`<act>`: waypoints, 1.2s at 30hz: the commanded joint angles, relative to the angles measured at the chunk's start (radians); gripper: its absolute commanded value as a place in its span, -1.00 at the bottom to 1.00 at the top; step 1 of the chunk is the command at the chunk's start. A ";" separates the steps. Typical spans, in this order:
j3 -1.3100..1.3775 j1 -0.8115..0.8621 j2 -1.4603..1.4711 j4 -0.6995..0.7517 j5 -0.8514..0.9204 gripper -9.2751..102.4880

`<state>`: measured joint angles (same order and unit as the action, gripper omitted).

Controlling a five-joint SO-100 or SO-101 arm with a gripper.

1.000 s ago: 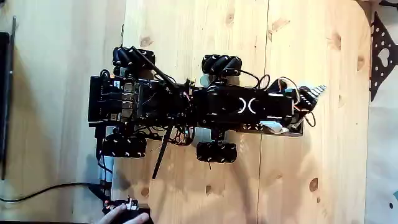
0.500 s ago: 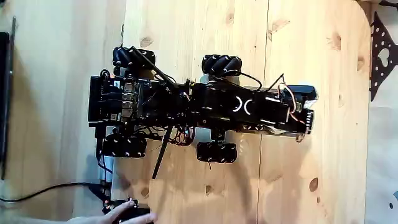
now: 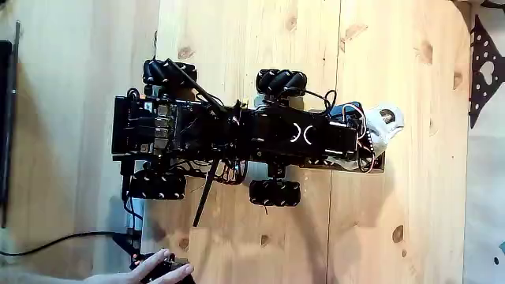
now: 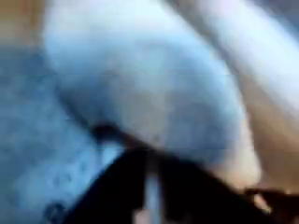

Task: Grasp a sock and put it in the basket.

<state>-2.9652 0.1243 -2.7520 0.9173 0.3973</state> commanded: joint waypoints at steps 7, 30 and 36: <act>0.005 0.034 -0.224 0.302 -0.166 -0.83; 0.003 0.074 -0.495 0.480 -0.291 -0.83; 0.003 0.074 -0.495 0.480 -0.291 -0.83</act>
<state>-2.9652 0.2025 -3.2382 1.2640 0.1058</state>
